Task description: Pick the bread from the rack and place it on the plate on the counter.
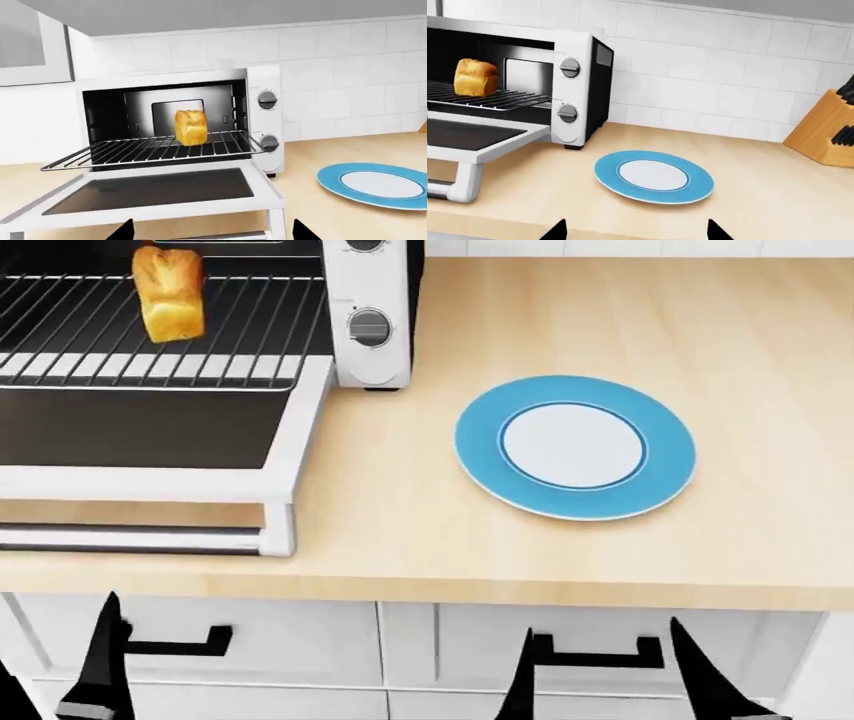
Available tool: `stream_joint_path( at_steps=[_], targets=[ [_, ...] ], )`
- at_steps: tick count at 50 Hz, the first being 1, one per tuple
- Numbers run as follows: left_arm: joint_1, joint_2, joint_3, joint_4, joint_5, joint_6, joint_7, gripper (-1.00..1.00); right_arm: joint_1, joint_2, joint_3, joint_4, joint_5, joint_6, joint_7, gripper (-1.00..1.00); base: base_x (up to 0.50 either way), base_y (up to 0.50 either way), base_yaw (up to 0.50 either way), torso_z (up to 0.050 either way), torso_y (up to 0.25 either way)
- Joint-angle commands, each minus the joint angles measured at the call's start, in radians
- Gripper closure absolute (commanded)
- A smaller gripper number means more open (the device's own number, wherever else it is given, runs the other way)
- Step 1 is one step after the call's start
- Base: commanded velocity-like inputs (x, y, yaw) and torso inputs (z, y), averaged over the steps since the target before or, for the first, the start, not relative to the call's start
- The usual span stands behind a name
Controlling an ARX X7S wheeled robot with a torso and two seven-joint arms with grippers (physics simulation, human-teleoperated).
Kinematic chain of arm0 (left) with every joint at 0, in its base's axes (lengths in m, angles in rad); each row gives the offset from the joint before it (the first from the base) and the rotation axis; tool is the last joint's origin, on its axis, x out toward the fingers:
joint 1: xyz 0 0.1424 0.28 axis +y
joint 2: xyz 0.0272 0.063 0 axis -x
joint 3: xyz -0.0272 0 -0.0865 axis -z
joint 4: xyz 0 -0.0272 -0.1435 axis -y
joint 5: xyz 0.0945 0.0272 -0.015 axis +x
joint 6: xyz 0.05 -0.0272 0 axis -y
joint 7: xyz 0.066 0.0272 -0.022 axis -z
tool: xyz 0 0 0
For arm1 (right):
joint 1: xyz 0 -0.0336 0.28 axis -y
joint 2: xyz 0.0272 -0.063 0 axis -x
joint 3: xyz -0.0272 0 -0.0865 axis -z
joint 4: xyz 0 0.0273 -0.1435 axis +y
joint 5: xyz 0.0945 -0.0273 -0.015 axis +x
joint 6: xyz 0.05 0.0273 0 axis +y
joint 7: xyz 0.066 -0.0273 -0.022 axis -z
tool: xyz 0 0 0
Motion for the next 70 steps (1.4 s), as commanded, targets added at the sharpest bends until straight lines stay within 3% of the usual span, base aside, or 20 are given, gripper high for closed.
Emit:
stream_joint_path(
  at_steps=[1,10,17,25,32,36,38,41,44,48,50,59,66,70],
  targets=[
    [-0.082,-0.066,-0.062,0.260,-0.097,-0.292,-0.022,-1.00,0.052,0.065,0.055,-0.287,0.034,0.259,0.011,-1.00,0.00,0.50,0.00,0.050,0.041],
    [-0.165,-0.334,0.005,0.260,-0.425,-0.254,-0.362,-1.00,0.063,0.125,0.069,-0.328,0.127,0.269,0.109,-1.00,0.00,0.50,0.00,0.050,0.040],
    [-0.149,-0.402,0.014,0.257,-0.479,-0.199,-0.431,-1.00,0.080,0.309,0.003,-0.327,0.338,0.208,0.355,-1.00,0.00,0.50,0.00,0.050,0.040],
    [-0.139,-0.444,0.035,0.255,-0.494,-0.161,-0.472,-1.00,0.102,0.374,-0.052,-0.326,0.396,0.181,0.445,-1.00,0.00,0.50,0.00,0.050,0.041],
    [-0.172,-0.534,0.056,0.260,-0.581,-0.122,-0.558,-1.00,0.198,0.557,-0.207,-0.327,0.536,0.090,0.671,-1.00,0.00,0.27,0.00,0.050,0.040],
    [-0.211,-0.609,0.071,0.260,-0.658,-0.096,-0.630,-1.00,0.379,0.788,-0.482,-0.328,0.616,-0.111,0.907,-1.00,0.00,0.00,0.00,0.050,0.040],
    [-0.247,-0.664,0.109,0.261,-0.699,-0.069,-0.683,-1.00,0.586,0.907,-0.727,-0.328,0.654,-0.231,1.037,-1.00,0.03,0.00,0.00,0.050,0.039],
    [-0.289,-0.762,0.156,0.261,-0.760,0.008,-0.765,-1.00,0.935,0.992,-1.114,-0.328,0.681,-0.352,1.159,-1.00,0.18,0.00,0.00,0.050,0.041],
    [-0.308,-0.851,0.201,0.261,-0.789,0.089,-0.826,-1.00,1.292,1.020,-1.525,-0.329,0.670,-0.459,1.264,-1.00,0.25,0.00,0.00,0.050,0.040],
    [-0.362,-0.939,0.316,0.261,-0.796,0.186,-0.891,-1.00,1.766,0.944,-2.085,-0.329,0.645,-0.598,1.433,-1.00,0.25,0.00,0.00,0.050,0.040],
    [-0.376,-0.961,0.360,0.260,-0.786,0.214,-0.909,-1.00,1.914,0.911,-2.262,-0.328,0.630,-0.658,1.486,-1.00,0.25,0.00,0.00,0.050,0.041],
    [-0.451,-1.004,0.465,0.260,-0.786,0.252,-0.948,-1.00,1.926,0.921,-2.284,-0.328,0.621,-0.675,1.487,-1.00,0.25,0.00,0.00,0.050,0.040],
    [-0.583,-1.056,0.643,0.261,-0.780,0.310,-1.000,-1.00,1.942,0.920,-2.280,-0.328,0.638,-0.668,1.486,-1.00,0.25,0.00,0.00,0.050,0.039],
    [-0.605,-1.066,0.685,0.259,-0.773,0.327,-1.012,-1.00,1.934,0.917,-2.271,-0.328,0.641,-0.663,1.486,-1.00,0.26,0.00,0.00,0.050,0.041]
  ],
)
